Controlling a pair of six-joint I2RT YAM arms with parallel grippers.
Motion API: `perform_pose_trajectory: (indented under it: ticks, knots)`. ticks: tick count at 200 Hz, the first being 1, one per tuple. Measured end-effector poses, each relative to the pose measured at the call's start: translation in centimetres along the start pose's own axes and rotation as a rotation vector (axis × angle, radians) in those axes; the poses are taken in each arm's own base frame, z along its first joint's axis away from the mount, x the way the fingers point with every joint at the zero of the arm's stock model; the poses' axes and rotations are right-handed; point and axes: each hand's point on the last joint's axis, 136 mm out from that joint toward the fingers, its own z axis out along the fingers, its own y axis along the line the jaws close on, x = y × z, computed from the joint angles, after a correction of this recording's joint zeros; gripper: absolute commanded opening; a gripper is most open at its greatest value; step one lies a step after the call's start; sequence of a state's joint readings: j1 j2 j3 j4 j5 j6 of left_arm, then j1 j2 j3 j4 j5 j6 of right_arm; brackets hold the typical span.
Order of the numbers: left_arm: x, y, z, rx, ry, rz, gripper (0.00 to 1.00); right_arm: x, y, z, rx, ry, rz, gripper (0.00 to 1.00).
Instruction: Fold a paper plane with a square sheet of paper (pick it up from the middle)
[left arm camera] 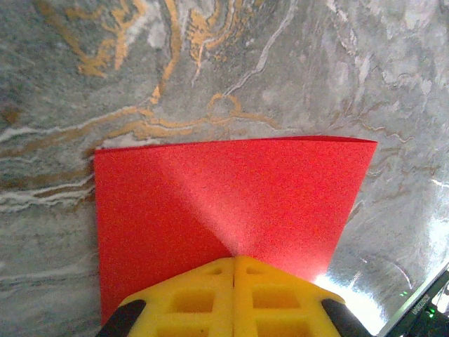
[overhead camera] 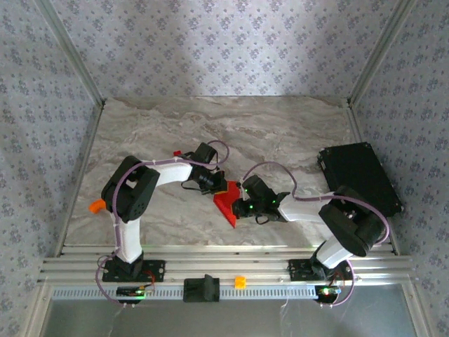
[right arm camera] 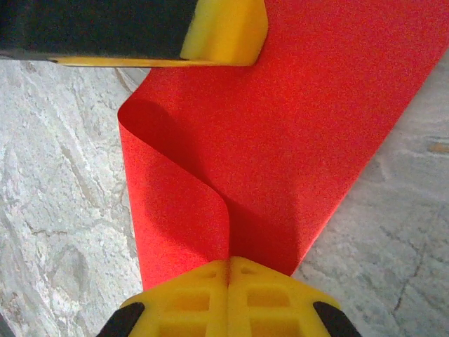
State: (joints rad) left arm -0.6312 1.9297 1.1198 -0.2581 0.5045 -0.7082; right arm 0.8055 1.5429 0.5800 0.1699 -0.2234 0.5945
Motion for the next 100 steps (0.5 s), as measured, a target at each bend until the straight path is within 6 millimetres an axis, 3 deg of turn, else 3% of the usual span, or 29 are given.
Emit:
perform_pose_trajectory:
  ticks: [100]
  knots:
    - [0.0, -0.01, -0.01, 0.0, 0.0, 0.0, 0.07, 0.26, -0.06, 0.17, 0.006, 0.01, -0.001, 0.03]
